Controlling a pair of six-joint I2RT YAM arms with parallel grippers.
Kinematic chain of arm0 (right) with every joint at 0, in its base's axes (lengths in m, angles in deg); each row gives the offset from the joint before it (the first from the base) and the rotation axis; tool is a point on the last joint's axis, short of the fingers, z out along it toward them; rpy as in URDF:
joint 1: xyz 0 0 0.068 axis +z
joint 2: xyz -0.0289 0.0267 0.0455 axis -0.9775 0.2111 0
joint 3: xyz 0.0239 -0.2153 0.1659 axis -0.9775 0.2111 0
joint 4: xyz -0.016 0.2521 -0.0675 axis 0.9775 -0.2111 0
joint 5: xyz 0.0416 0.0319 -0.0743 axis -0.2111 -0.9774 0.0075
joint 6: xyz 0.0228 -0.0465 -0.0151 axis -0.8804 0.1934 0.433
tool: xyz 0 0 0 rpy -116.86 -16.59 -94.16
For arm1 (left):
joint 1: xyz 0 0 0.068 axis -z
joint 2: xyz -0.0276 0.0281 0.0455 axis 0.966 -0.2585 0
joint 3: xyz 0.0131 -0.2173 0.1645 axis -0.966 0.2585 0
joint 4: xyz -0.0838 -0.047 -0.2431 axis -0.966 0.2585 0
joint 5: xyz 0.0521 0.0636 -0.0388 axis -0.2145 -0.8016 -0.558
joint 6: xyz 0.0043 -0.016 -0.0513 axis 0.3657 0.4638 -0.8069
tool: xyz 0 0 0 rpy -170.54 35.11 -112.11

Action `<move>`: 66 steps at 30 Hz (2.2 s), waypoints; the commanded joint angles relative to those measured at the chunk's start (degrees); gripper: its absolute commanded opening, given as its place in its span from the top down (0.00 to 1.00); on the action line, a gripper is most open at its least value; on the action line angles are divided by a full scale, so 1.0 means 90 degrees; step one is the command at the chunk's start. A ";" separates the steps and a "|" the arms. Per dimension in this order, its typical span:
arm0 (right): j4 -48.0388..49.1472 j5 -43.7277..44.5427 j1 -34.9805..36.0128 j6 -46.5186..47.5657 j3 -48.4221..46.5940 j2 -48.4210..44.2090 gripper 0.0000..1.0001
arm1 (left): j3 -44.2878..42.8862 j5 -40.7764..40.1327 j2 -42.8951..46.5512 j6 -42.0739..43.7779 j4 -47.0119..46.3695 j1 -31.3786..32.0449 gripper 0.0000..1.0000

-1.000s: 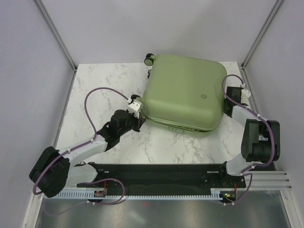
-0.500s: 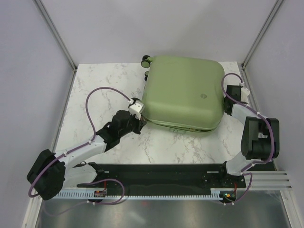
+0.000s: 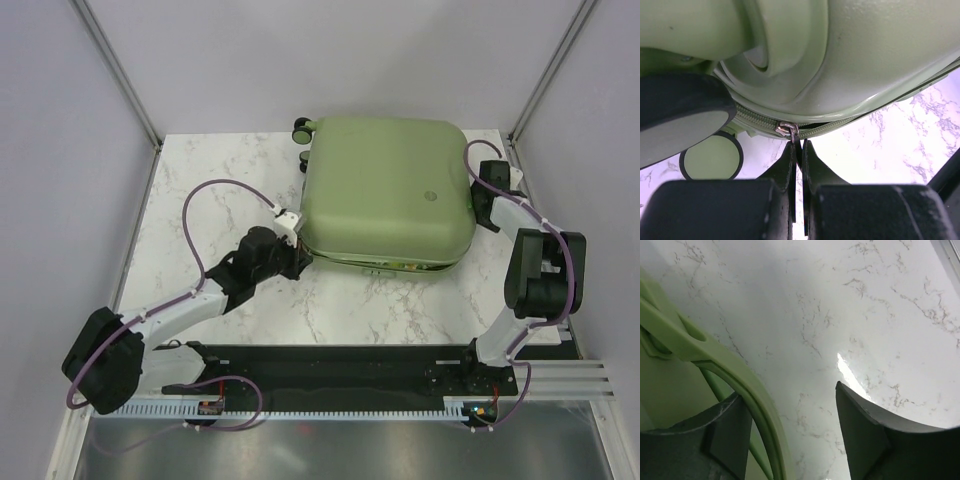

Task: Pack the luggage
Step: Zip the luggage at the center of the board.

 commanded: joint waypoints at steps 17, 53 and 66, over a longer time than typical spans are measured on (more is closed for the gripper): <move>-0.1291 -0.2376 0.0278 -0.0280 -0.0943 -0.0656 0.20 | -0.0956 0.1744 -0.0029 -0.0488 -0.0048 -0.0527 0.98; -0.0852 -0.4643 -0.0825 0.0004 0.0171 -0.1076 0.08 | -0.0673 0.3063 0.1221 0.0069 0.0655 -0.1084 0.98; -0.0911 -0.4526 -0.0815 0.0023 0.0434 -0.1222 0.09 | -0.0662 0.2850 0.0265 -0.0078 0.0178 -0.1133 0.98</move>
